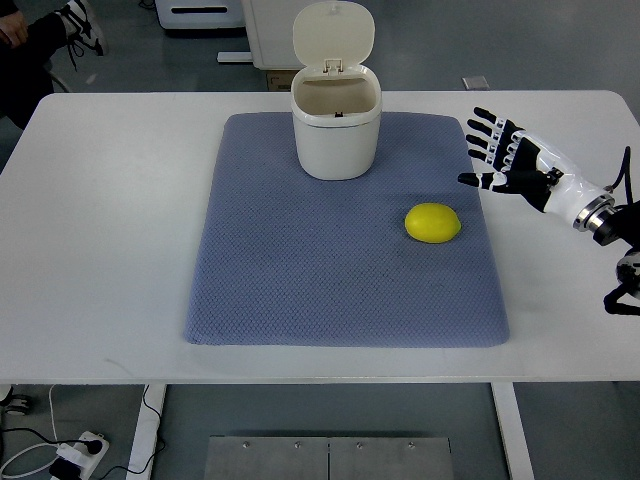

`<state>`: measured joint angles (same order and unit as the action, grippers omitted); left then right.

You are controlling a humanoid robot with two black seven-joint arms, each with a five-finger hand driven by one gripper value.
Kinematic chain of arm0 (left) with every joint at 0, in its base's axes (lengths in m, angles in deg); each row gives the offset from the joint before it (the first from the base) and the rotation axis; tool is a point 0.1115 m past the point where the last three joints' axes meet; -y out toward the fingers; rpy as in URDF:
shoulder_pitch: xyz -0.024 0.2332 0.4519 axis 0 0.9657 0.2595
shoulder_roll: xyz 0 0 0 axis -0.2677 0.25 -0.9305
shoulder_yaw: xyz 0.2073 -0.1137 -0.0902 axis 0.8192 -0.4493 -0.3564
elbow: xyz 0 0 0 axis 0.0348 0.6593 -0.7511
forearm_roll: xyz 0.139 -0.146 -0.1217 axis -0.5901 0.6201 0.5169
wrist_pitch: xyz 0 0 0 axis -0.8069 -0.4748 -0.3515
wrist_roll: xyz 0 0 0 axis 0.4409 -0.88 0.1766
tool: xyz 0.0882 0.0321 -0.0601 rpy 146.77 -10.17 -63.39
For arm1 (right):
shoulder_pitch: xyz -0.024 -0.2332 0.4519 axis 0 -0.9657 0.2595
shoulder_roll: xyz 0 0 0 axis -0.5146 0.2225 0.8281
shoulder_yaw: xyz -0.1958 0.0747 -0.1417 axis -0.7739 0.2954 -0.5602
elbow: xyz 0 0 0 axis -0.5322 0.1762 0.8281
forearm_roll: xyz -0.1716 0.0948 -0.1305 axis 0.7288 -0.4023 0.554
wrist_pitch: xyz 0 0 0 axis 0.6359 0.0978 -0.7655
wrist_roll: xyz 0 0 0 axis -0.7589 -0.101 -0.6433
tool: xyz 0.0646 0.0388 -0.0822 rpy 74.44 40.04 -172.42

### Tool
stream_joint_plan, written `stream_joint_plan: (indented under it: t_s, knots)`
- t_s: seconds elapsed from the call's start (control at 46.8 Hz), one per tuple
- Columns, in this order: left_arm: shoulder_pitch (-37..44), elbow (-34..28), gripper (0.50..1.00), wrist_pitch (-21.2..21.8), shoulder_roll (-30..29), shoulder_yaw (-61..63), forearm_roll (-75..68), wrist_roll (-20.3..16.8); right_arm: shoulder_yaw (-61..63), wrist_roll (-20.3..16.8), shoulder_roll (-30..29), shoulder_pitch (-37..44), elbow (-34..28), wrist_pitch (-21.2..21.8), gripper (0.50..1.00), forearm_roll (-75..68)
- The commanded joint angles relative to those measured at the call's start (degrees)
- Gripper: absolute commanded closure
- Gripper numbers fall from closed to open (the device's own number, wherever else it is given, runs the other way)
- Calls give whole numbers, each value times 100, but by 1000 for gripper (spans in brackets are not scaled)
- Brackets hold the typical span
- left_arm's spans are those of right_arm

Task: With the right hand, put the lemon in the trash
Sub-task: 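Move the right hand toward the yellow lemon on the mat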

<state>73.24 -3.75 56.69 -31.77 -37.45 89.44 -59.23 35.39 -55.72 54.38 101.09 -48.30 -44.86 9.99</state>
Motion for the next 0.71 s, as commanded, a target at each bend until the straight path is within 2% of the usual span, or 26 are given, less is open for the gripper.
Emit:
stream_joint_plan:
  t_s: [0.0,0.299,0.684]
  knots:
    - [0,0,500,0,0,0,0,0,-300,109,22,153,3,-1,513,12]
    - [0,0,500,0,0,0,0,0,-1628,671,-13,628,56,-115,513,205]
    - [0,0,500,0,0,0,0,0,-1778,698,-294,584,328,-431,515,231]
